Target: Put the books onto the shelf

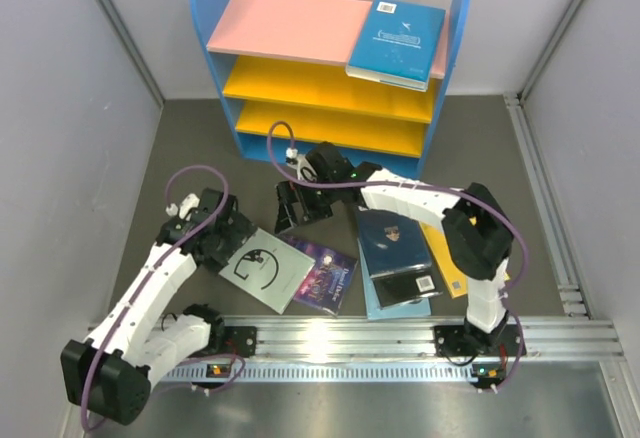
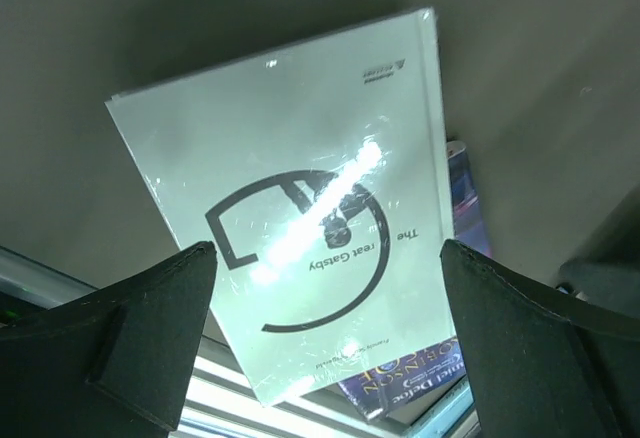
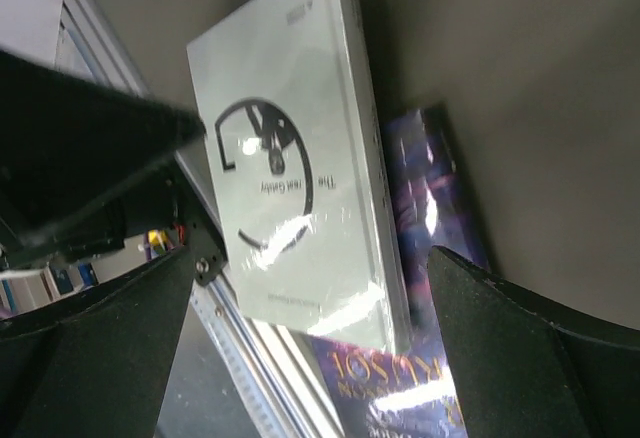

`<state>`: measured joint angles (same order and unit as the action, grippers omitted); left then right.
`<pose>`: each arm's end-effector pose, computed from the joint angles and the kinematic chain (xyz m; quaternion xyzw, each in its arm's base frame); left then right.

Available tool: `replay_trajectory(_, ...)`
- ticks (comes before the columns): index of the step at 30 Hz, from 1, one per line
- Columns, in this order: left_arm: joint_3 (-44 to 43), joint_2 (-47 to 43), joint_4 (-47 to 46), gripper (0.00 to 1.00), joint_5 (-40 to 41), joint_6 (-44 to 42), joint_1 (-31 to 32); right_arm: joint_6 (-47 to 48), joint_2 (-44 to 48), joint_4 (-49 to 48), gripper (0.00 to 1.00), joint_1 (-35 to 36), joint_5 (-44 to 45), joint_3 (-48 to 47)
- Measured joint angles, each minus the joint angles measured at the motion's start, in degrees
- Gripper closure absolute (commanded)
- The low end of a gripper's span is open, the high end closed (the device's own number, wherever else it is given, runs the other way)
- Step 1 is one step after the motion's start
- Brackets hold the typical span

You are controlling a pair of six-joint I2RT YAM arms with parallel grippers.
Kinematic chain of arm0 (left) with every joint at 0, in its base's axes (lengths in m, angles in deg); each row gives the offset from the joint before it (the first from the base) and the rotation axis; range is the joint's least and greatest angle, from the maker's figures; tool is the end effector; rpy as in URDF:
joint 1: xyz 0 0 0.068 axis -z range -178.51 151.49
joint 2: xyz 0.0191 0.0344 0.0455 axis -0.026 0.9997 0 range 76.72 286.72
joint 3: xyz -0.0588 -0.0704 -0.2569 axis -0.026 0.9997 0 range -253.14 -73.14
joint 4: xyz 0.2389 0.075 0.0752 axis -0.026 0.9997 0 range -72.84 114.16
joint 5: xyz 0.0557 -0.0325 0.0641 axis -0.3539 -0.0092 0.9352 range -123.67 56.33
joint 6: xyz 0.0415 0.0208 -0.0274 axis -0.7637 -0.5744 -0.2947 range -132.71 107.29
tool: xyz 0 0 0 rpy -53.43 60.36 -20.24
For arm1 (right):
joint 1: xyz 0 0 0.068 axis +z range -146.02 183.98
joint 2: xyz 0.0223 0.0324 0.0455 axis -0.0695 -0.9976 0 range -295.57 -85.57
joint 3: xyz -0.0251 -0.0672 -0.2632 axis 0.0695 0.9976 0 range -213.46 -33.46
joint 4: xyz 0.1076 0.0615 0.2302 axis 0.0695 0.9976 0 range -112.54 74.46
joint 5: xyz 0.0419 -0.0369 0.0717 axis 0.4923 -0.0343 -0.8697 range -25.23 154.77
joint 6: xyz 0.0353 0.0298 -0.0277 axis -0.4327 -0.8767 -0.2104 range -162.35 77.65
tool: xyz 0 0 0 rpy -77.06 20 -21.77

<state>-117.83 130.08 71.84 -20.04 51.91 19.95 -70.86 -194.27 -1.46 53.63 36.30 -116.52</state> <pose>0.1566 -0.0436 0.2507 -0.4039 0.8782 -0.0653 0.2478 0.2613 0.3338 0.2351 -0.2543 0.8691 0.4028 0.1335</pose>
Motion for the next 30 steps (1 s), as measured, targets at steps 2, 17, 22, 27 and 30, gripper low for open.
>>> replay_trajectory(2, 0.96, 0.33, 0.00, 0.01, -1.55, 0.57, -0.07, -0.02, -3.04, 0.02, 0.00, -0.04, -0.35, -3.34)
replay_trajectory(17, 8.74, -2.29, 0.00, 0.16, -4.63, 5.01, -0.15, -2.23, -24.65, 0.35, 0.00, -1.44, -4.61, -25.92)
replay_trajectory(22, 10.23, -4.04, 0.04, 0.29, -4.70, 5.75, -0.15, -4.46, -30.62, -1.33, 0.00, -1.31, -7.48, -29.92)
replay_trajectory(27, 12.26, -4.09, -0.09, 0.52, -4.90, 6.01, -0.15, -6.86, -32.63, -5.77, 0.00, -0.83, -12.35, -30.34)
replay_trajectory(30, 13.09, -3.96, -0.42, 0.61, -5.03, 6.01, -0.15, -8.41, -33.94, -8.81, 0.00, -0.37, -16.09, -30.34)
